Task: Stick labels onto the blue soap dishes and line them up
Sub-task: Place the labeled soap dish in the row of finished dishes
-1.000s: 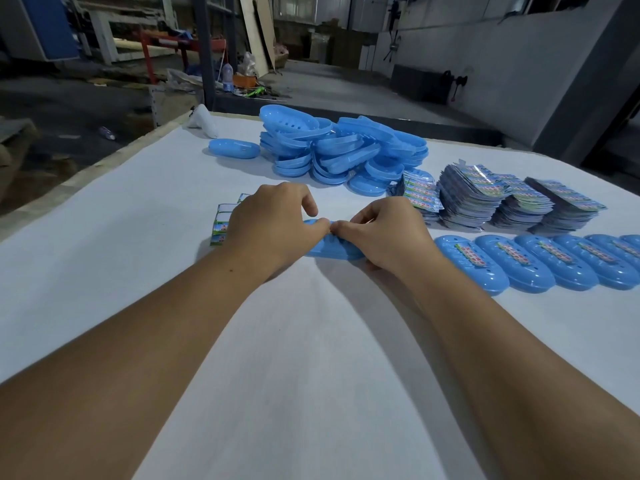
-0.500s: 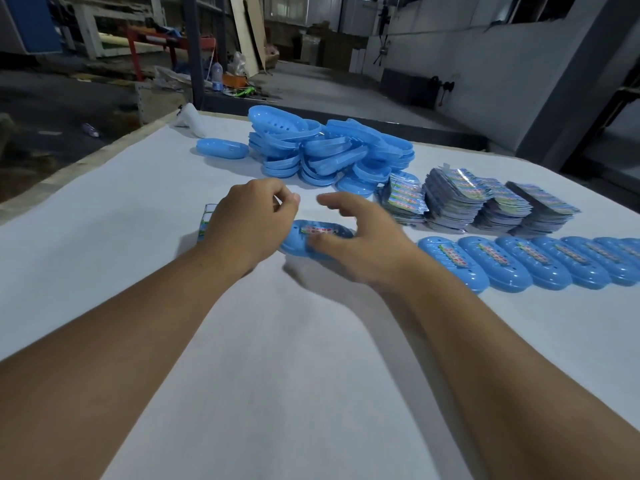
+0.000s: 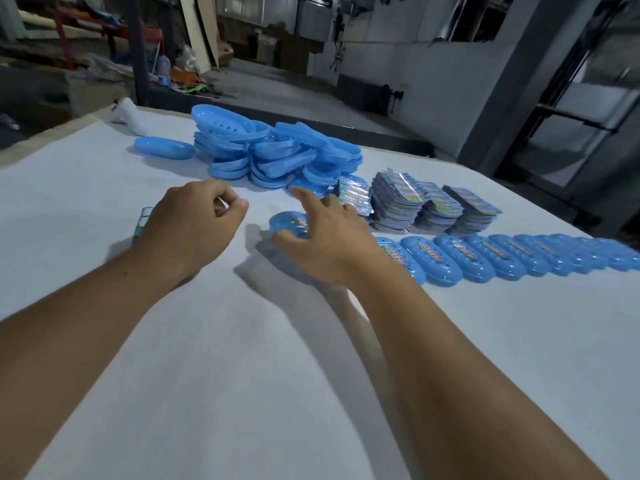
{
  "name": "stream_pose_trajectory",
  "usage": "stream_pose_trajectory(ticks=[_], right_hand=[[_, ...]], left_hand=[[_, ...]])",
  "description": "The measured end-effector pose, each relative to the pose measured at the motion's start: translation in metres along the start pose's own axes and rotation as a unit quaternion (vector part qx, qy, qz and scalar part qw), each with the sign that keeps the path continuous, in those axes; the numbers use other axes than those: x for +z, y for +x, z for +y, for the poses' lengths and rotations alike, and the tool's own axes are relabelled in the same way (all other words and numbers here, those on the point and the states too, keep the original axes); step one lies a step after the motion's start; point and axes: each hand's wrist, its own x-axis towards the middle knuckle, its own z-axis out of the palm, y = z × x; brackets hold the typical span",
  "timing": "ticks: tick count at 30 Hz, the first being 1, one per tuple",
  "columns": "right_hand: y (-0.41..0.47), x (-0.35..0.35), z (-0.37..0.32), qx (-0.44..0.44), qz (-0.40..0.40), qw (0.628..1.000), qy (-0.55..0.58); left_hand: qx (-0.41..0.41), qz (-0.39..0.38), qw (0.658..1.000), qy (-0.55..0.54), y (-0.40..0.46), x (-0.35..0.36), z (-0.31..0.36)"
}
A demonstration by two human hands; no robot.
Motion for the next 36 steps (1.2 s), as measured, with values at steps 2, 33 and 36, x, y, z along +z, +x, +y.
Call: stream_pose_trajectory(ticks=[2, 33, 36], right_hand=[[-0.002, -0.011, 0.013, 0.032, -0.004, 0.999, -0.024], [0.000, -0.029, 0.066, 0.128, -0.117, 0.985, -0.021], [0.001, -0.027, 0.063, 0.115, -0.085, 0.989, -0.029]], left_hand=[[-0.003, -0.001, 1.000, 0.002, 0.000, -0.001, 0.000], [0.001, -0.010, 1.000, 0.021, 0.005, 0.003, -0.007], [-0.003, -0.011, 1.000, 0.020, 0.006, 0.003, -0.009]])
